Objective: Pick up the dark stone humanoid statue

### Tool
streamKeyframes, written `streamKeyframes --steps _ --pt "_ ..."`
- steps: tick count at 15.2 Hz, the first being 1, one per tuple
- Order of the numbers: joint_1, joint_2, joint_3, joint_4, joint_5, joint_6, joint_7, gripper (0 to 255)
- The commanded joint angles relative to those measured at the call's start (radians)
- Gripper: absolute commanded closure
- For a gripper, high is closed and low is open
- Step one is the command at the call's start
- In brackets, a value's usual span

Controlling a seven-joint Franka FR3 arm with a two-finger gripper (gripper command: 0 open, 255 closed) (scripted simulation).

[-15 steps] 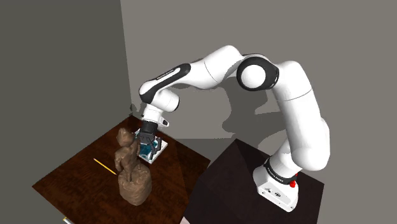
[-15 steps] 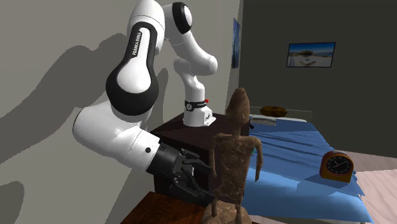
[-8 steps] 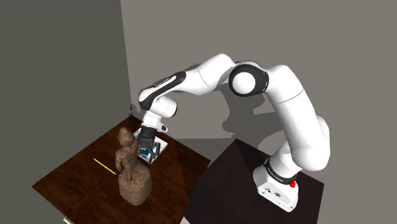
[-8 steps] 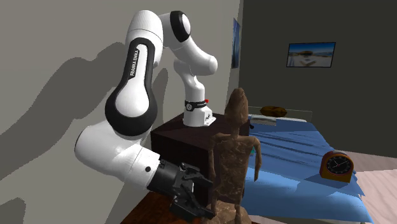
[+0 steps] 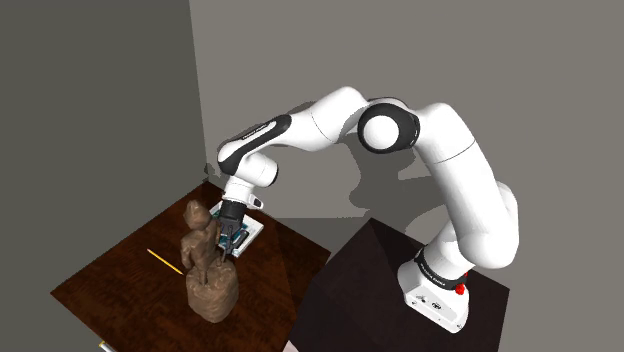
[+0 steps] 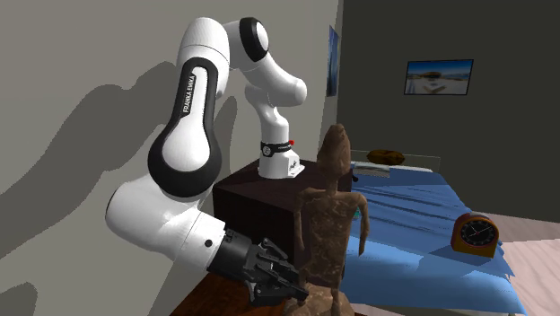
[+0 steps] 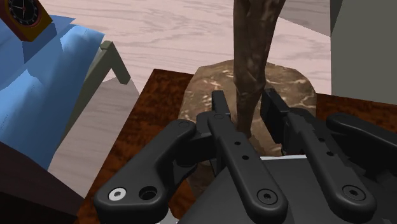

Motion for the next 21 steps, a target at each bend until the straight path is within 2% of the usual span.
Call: streamKeyframes --steps 1,4,21 --pt "0.001 0.001 0.0 0.0 0.0 0.0 0.0 255" --pt "0.0 -0.001 0.0 -0.005 0.001 0.002 -0.001 255" --pt "-0.021 -0.176 0.016 -0.092 0.009 -0.052 0.068 255"
